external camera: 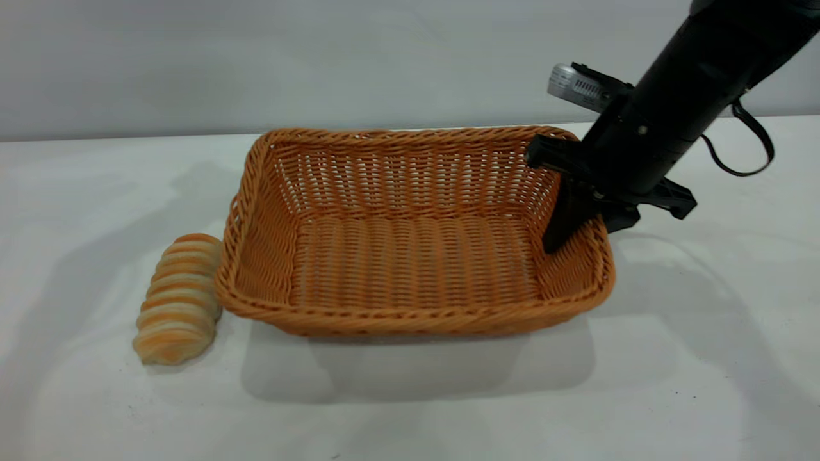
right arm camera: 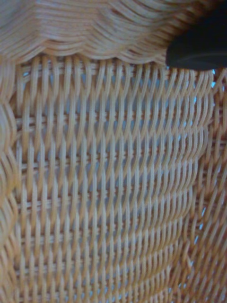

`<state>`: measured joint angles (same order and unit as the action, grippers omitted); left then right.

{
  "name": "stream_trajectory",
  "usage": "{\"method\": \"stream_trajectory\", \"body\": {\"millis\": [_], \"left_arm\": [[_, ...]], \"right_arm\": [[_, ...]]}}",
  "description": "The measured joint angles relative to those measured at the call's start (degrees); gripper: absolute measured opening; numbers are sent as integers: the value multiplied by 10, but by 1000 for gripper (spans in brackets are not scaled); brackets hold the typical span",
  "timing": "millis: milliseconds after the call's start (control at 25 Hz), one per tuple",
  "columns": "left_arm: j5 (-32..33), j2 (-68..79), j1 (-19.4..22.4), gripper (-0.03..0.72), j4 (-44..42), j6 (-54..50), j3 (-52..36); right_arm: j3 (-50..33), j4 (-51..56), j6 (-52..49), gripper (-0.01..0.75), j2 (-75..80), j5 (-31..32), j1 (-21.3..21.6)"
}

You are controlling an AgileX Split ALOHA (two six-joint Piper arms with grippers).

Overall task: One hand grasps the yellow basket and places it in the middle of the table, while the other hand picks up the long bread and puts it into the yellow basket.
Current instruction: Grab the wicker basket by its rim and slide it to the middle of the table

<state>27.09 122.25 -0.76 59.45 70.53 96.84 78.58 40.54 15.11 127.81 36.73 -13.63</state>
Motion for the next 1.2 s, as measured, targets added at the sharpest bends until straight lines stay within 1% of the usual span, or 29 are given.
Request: {"method": "stream_trajectory", "body": {"millis": [200,360,720,800,880,1080,1120,1200], "left_arm": [[0,0,0,405,0,0,0],[0,0,0,405,0,-1,0],[0,0,0,405,0,-1,0],[0,0,0,405,0,-1,0],[0,0,0,405,0,-1,0],[0,0,0,405,0,-1,0],[0,0,0,405,0,-1,0],[0,0,0,405,0,-1,0]], "right_arm": [[34,-7,-22,46,24,9,-16],[38,-24,-39,46,36,10,-30],[40,-34,-50,54,41,10,-30],[40,-34,-46,96,41,9,-30],[40,-35,-41,170,41,7,-30],[40,-35,-26,422,41,6,-30],[40,-35,-24,463,41,6,-30],[40,-37,-23,519,41,2,-30]]}}
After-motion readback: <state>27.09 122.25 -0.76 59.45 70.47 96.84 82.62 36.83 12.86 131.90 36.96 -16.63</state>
